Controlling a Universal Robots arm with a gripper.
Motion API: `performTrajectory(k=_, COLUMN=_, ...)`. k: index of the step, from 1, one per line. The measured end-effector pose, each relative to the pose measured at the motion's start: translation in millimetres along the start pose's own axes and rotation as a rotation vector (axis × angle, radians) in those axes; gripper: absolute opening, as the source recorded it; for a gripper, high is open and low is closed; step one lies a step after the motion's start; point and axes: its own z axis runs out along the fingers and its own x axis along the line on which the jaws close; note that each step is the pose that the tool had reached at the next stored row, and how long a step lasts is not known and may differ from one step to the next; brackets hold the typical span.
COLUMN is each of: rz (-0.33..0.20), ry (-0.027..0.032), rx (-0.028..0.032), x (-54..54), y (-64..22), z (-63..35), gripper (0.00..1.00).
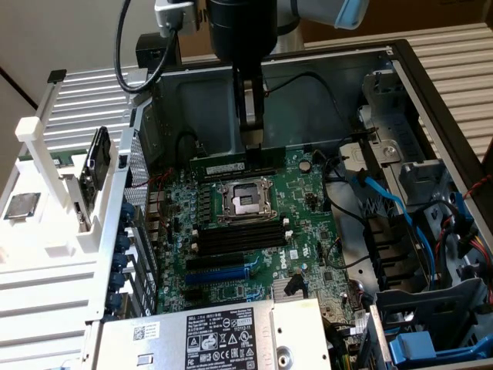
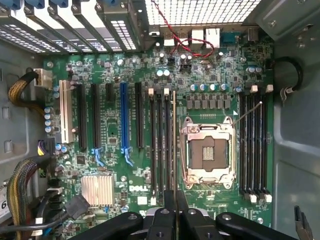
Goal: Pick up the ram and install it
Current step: 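Insert the ram into the slot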
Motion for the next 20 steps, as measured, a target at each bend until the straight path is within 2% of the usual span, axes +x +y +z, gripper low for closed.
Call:
performTrajectory(k=4, rz=0.000, ry=-0.0015, rx=0.0000, x=5.5, y=-0.2, z=2.9, gripper=0.12)
performTrajectory(k=10, rz=0.000, ry=-0.0057, rx=-0.0003, x=5.8, y=0.2, z=12.3, gripper=0.12)
performTrajectory(k=15, rz=0.001, ry=-0.0139, rx=-0.0008, x=7.4, y=0.4, z=18.5, gripper=0.12)
performTrajectory(k=19, rz=0.001, ry=-0.0274, rx=-0.0011, x=12.5, y=0.2, z=20.4, gripper=0.12)
performTrajectory(k=20, rz=0.001, ry=-0.0293, rx=-0.0012, x=13.1, y=0.2, z=21.0, gripper=0.12)
